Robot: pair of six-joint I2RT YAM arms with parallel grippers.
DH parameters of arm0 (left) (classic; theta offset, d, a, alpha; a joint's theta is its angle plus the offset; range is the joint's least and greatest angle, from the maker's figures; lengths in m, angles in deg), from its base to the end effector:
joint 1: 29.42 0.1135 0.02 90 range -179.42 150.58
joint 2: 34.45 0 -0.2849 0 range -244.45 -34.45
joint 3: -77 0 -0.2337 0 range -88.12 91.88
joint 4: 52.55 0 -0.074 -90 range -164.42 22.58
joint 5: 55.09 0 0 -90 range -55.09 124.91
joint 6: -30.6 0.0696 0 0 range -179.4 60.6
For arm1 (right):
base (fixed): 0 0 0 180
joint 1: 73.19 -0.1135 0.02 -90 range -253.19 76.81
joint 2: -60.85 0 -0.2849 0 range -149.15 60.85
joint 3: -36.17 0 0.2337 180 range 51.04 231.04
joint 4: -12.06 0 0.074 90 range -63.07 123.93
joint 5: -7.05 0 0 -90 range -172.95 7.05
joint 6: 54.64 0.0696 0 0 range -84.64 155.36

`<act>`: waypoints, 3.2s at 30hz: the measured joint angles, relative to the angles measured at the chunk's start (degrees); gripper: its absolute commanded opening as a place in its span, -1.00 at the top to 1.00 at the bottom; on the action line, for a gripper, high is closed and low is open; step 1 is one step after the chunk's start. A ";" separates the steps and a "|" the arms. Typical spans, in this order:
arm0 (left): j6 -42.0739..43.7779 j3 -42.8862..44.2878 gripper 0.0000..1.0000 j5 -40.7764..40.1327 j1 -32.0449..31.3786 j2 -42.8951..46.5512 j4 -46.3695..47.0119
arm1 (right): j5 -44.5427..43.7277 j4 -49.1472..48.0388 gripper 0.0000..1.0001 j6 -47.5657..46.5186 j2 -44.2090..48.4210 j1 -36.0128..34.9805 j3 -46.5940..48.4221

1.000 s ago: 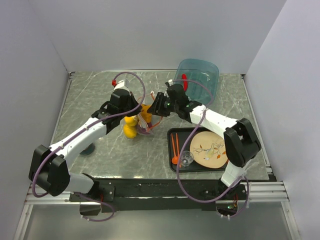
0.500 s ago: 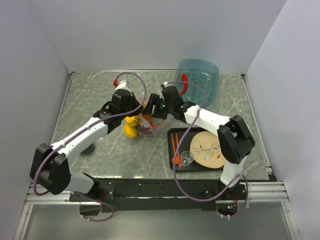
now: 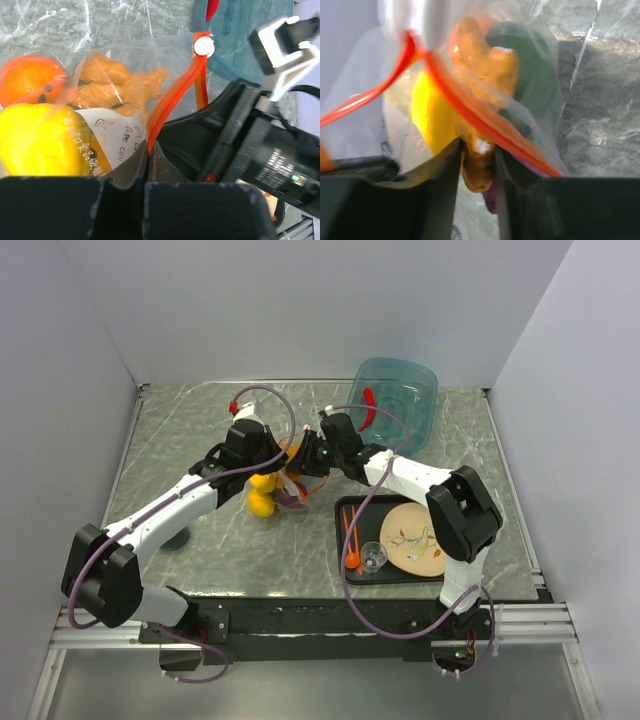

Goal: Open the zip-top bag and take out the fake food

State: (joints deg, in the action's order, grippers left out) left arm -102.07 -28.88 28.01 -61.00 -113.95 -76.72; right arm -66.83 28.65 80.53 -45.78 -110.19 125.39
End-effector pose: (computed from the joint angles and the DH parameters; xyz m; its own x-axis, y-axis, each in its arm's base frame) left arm 0.2814 -0.1632 0.3011 -0.6009 -0.4204 -0.6798 0.0320 0.8371 -0.5460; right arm 0.3408 0.2810 0.2378 -0.8553 0.2086 -0.4744 -0.2205 0.6819 0.6974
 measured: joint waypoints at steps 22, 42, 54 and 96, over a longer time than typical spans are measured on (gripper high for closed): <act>-0.33 4.00 0.98 -2.45 -0.11 -2.89 -1.99 | -3.87 6.99 0.95 -7.72 9.46 -2.23 0.22; -0.50 4.83 0.98 -3.48 0.92 -3.69 -2.67 | -8.52 10.08 0.92 -10.36 20.90 3.28 -2.43; -0.48 4.72 0.99 -2.71 1.03 -3.69 -4.04 | -20.87 8.07 0.74 -10.80 5.40 20.24 9.38; -3.89 -0.52 0.95 1.01 -2.05 1.49 -2.10 | -4.46 6.73 0.24 -5.09 3.54 -1.53 -0.85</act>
State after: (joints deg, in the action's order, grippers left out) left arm -105.96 -29.40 29.02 -63.05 -112.47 -78.82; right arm -71.29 35.38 75.44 -42.24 -111.72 124.53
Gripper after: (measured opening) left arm 0.021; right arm 0.329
